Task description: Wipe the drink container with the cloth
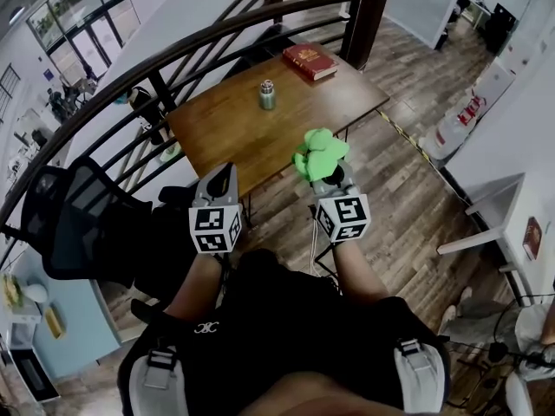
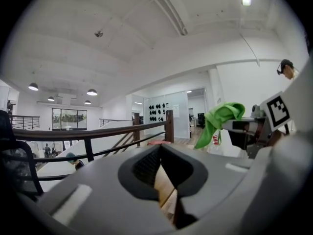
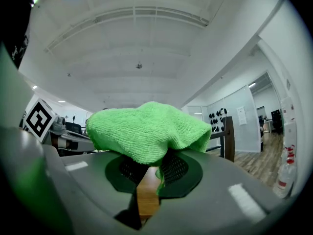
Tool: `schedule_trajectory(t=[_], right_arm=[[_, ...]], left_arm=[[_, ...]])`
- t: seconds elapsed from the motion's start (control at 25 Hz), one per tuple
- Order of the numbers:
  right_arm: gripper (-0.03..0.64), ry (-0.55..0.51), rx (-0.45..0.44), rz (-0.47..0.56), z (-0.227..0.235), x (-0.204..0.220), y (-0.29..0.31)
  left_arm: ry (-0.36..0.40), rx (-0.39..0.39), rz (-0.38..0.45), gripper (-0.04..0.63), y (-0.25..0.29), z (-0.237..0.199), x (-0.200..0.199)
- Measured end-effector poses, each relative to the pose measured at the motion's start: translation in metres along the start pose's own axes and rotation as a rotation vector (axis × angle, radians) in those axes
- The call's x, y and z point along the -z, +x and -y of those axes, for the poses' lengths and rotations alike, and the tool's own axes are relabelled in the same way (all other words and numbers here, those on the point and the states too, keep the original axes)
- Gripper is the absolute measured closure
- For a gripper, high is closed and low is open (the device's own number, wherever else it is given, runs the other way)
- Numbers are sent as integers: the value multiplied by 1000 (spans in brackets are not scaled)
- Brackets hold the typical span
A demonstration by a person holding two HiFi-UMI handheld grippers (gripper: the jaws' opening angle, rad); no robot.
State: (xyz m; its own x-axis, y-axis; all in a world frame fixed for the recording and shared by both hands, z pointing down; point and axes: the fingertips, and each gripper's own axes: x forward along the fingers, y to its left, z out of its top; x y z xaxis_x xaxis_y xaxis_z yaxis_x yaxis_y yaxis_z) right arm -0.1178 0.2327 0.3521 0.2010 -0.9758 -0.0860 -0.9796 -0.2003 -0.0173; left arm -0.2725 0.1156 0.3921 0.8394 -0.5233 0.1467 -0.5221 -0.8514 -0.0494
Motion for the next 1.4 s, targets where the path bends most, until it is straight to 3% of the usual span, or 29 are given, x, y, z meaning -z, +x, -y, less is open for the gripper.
schedule_trajectory(t=[0.64, 1.4], right_arm=[[568, 7, -21, -30, 53, 26, 62], [568, -20, -115, -49, 160, 29, 275]], left_arm=[[-3, 0, -10, 541, 87, -1, 7], [-35, -36, -10, 540, 309, -71, -27]])
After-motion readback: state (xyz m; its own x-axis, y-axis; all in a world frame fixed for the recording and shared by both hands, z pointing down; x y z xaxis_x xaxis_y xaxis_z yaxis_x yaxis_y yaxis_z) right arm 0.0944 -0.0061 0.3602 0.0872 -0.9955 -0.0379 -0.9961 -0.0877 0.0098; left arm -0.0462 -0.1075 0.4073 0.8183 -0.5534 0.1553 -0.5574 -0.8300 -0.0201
